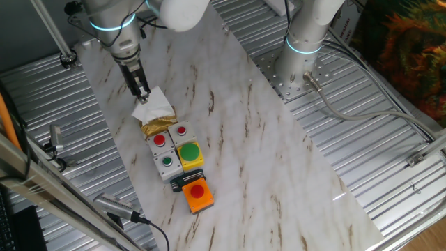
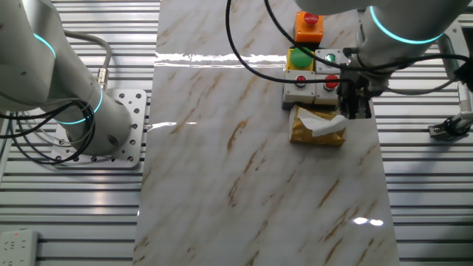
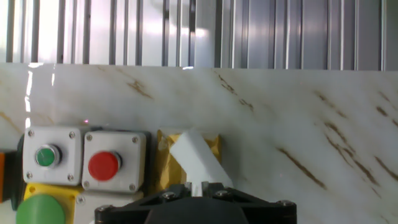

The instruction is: Pull out a napkin

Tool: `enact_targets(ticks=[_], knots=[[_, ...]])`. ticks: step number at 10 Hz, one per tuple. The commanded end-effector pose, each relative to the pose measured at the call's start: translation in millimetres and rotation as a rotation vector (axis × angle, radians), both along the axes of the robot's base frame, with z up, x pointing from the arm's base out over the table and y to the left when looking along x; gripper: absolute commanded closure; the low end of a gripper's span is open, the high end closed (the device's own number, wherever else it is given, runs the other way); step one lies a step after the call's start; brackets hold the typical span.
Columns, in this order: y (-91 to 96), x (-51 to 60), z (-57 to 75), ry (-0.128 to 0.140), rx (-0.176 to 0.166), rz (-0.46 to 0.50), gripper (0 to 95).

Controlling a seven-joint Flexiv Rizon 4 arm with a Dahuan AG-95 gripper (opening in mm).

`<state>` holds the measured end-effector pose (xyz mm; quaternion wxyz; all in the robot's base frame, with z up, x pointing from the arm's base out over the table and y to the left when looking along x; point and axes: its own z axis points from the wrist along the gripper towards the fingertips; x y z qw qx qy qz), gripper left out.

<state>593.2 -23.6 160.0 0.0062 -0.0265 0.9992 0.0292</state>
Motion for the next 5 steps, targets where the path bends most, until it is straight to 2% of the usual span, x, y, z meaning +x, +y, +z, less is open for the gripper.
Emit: enact_targets(ticks=[1,5], knots=[[-0.7,-3.2,-6.3,-0.027,0.002,-0.001,57.0],[1.1,1.8,-11.3,-0.034,0.007,0.007,57.0]])
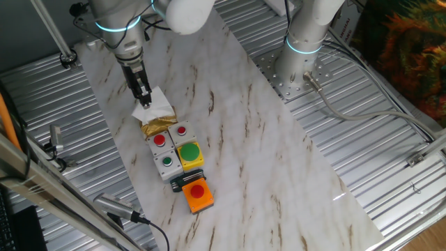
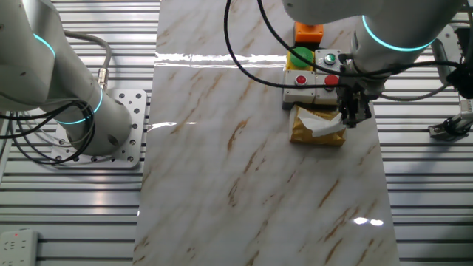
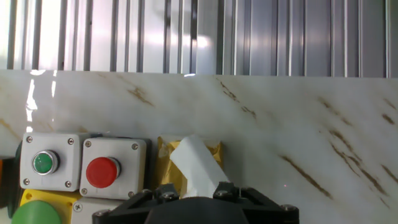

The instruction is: Pull out a napkin

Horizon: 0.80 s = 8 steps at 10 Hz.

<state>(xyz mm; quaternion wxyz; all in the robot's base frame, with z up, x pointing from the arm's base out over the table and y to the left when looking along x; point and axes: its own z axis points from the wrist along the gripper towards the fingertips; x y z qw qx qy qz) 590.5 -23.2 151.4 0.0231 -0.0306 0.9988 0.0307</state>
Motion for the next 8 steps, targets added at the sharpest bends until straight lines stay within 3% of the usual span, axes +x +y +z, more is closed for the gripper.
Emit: enact_targets(ticks=[1,8], knots=[[1.0,5.5,-2.9,0.002,0.001,-0.002,38.0],[2.6,11.1,-8.2,-0.014,0.003,-0.004,38.0]])
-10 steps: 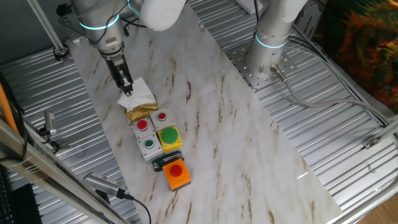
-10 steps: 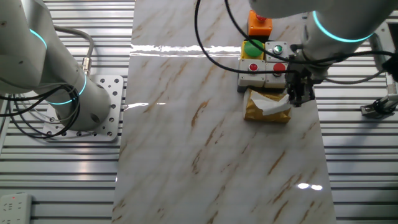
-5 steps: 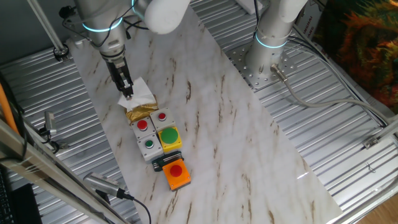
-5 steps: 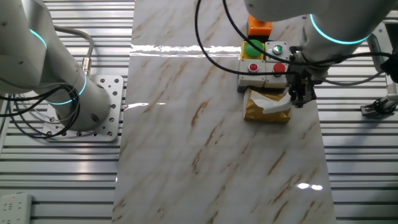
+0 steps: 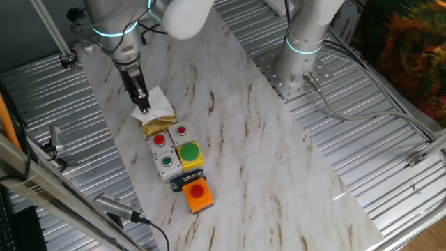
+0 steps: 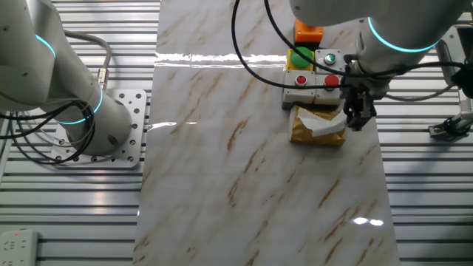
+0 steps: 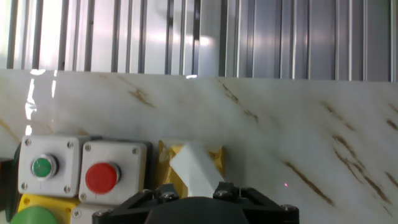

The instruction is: Pull out a napkin

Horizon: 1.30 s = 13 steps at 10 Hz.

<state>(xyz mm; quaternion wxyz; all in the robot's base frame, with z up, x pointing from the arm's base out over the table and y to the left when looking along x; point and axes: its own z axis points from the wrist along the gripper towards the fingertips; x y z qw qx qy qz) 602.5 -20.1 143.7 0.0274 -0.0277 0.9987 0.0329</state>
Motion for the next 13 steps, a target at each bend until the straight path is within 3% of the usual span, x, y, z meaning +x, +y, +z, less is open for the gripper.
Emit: enact_targets(ticks=[1,3,11,12,13], knots=[[-1.2,-1.2,-3.6,-0.018,0.0,0.003,38.0],[-3.6,-1.3,-6.7,-0.024,-0.001,0.011,38.0],[-3.5,-1.2,-7.2,0.004,0.032,-0.004,38.0],[-3.5,-1.2,-7.2,0.002,0.031,-0.006,76.0],[-3.5,-1.2,-7.2,0.002,0.031,-0.005,76.0]])
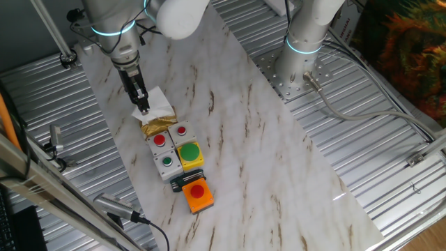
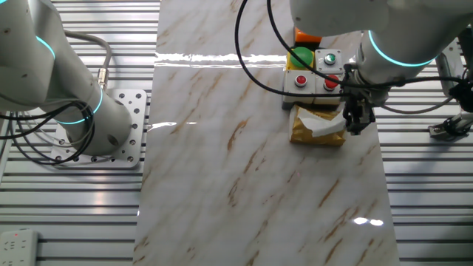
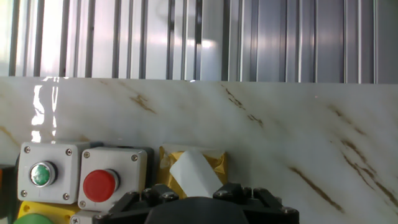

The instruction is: Pull out a napkin

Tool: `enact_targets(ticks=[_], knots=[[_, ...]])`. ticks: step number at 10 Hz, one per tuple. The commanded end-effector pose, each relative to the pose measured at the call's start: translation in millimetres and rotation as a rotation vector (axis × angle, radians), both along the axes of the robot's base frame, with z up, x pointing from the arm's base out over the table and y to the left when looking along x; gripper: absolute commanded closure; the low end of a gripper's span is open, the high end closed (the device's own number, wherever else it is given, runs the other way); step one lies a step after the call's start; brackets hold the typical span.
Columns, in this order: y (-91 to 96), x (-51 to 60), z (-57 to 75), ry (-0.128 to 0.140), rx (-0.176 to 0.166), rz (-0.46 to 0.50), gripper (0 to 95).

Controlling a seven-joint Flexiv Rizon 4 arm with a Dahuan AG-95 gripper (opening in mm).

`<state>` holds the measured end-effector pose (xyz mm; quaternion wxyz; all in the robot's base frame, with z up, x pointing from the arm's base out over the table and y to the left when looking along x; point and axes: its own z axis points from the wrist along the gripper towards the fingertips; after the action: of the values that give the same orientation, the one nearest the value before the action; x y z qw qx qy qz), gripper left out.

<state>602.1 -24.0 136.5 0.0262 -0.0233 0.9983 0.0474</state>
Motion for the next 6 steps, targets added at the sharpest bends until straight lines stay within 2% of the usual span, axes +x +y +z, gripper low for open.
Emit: enact_targets(ticks=[1,6], knots=[[0.4,-0.8,0.1,-0.003,0.002,0.002,95.0],[0.5,-0.8,0.0,-0.003,0.002,0.007,95.0]])
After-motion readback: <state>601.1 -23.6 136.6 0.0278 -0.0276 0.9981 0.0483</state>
